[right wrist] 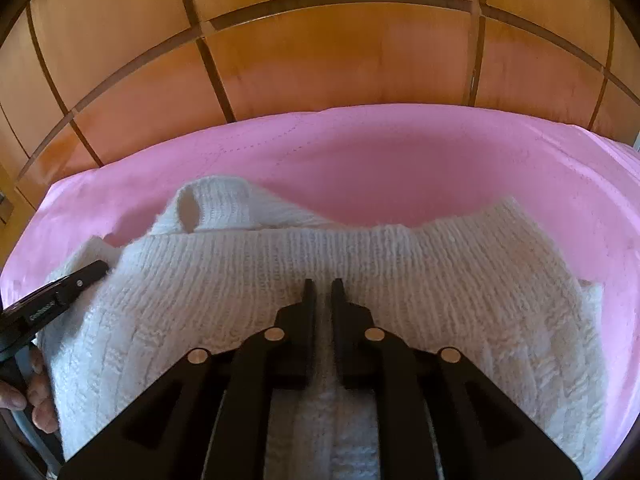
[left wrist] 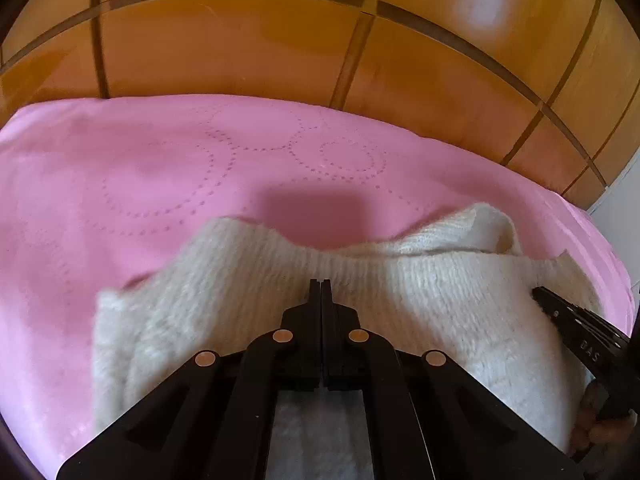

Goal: Fold small clothes

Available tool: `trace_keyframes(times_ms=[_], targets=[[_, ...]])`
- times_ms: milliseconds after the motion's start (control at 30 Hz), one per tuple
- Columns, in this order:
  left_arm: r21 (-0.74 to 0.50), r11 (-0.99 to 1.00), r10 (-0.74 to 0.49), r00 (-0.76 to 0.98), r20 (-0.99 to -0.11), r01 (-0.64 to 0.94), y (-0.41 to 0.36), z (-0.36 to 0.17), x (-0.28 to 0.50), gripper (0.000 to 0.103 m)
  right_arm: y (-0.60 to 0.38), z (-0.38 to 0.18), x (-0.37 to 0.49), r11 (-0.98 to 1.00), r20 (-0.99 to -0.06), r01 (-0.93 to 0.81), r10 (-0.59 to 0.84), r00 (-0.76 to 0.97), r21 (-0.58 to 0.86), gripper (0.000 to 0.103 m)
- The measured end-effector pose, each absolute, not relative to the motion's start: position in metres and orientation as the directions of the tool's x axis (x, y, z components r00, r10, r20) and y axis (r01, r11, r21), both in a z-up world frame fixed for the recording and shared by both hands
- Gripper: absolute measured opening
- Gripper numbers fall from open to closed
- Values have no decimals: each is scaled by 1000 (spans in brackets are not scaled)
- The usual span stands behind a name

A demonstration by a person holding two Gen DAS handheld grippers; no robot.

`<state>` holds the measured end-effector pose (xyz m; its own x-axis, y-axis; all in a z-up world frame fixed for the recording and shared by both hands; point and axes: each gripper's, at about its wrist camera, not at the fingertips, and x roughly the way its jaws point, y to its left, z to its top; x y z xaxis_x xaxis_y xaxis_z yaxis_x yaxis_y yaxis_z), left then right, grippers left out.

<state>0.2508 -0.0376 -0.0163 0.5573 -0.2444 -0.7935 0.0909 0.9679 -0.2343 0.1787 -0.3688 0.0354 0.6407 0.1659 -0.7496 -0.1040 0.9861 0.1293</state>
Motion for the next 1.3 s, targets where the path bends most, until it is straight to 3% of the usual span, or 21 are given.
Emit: trace_keyframes(times_ms=[33,67,133,167,200,300,433,533,667,767,900,1000,1067,1200,1300], targets=[[-236,968,-245,565,-788,90,-37,-13,246,0,-368,39,176,985,-746,-102,170,645,136,22],[-239,967,-247,577,-779,91,-34,-7,237,10,-369,43,171,984,-738,-100,176,652,146,45],[-258,960,-268,604,-751,105,-28,5,217,37,-371,54,158,982,-709,-102,186,680,160,67],[-266,959,-270,623,-734,103,-23,10,205,56,-369,61,148,982,-692,-111,188,697,155,67],[-273,956,-275,639,-719,105,-21,13,198,59,-365,62,142,980,-686,-125,196,701,152,67],[-269,955,-284,654,-701,127,-12,19,164,59,-354,68,109,965,-670,-196,261,695,172,68],[-229,968,-237,649,-723,98,0,4,136,59,-328,57,55,929,-660,-326,356,662,175,80],[-182,980,-192,622,-759,81,5,-19,134,59,-313,27,41,939,-706,-337,285,648,70,82],[-81,993,-117,653,-748,85,-14,-2,124,59,-318,26,29,945,-705,-327,250,664,26,84],[-193,971,-236,647,-725,139,-22,11,108,59,-345,42,22,963,-679,-263,231,697,58,87],[-224,943,-331,605,-725,247,-49,8,87,59,-401,43,24,984,-691,-125,180,700,129,87],[-175,951,-292,565,-771,253,-66,-17,83,63,-456,17,27,975,-739,23,152,656,221,85],[-152,956,-274,581,-766,250,-70,-18,83,65,-475,12,21,947,-692,18,221,687,320,83],[-194,957,-284,582,-762,214,-64,-2,86,68,-460,11,21,973,-693,2,164,702,232,90],[-150,971,-235,612,-755,188,-60,8,86,72,-447,10,20,990,-688,15,87,720,141,93]])
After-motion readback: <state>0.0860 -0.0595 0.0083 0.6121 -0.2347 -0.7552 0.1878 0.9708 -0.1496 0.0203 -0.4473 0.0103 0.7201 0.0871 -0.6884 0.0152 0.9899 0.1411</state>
